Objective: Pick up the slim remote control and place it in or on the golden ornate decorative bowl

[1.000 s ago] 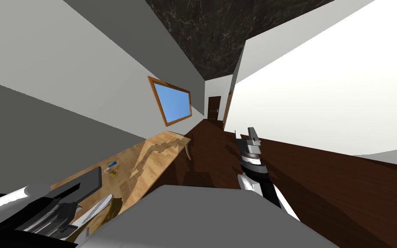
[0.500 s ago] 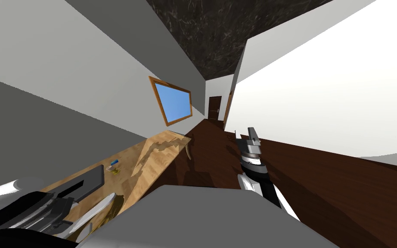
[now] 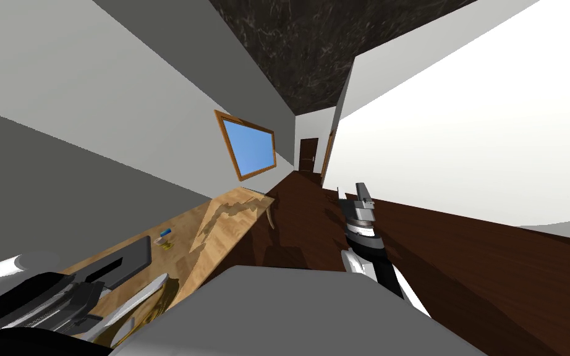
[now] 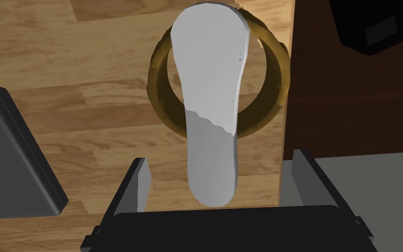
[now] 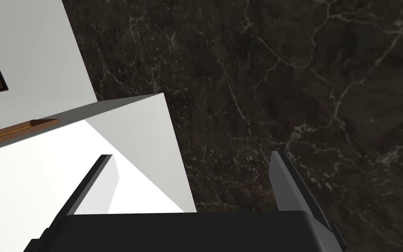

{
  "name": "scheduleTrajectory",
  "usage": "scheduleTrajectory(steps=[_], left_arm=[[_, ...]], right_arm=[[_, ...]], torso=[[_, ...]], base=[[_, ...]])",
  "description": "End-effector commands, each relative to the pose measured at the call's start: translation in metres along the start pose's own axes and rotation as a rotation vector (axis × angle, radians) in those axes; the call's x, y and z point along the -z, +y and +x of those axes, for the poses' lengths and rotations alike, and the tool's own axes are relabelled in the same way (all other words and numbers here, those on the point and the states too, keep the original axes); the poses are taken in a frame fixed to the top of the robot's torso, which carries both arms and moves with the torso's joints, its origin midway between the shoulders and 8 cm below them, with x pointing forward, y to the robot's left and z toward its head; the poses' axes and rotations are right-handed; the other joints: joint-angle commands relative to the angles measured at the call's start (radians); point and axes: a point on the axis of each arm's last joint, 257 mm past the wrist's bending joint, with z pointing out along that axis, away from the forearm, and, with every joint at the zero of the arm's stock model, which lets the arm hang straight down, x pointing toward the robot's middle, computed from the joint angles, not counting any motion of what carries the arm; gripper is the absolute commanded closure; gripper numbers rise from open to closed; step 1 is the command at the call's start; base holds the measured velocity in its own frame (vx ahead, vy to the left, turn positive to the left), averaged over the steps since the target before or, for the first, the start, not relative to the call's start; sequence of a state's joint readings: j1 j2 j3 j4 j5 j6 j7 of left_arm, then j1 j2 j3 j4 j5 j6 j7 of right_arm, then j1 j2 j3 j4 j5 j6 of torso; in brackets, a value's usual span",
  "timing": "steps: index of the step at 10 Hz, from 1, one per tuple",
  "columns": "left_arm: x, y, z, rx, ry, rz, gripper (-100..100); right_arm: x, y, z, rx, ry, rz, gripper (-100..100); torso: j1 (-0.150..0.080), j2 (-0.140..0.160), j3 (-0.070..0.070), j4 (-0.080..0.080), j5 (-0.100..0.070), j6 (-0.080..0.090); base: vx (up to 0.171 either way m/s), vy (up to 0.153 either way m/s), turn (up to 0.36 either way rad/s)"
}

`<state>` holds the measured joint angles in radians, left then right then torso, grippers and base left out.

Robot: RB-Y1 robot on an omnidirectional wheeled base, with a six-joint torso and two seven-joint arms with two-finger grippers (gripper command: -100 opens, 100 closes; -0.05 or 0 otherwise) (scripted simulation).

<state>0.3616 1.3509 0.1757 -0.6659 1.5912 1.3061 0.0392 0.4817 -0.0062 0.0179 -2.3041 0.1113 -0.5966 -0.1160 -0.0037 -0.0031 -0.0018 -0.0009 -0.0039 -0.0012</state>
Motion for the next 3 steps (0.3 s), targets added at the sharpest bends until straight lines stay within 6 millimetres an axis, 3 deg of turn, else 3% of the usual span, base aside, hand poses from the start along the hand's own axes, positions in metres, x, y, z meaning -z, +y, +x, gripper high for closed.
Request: scheduleTrajectory(steps=[1,3], left_arm=[[0.0,0.0,0.0,0.0,0.0,0.0,0],[0.0,0.0,0.0,0.0,0.0,0.0,0]], right_arm=[[0.0,0.0,0.0,0.0,0.0,0.0,0],[0.0,0.0,0.0,0.0,0.0,0.0,0]], torso=[[0.0,0.0,0.0,0.0,0.0,0.0],[0.0,0.0,0.0,0.0,0.0,0.0]], base=[[0.0,0.0,0.0],[0.0,0.0,0.0]])
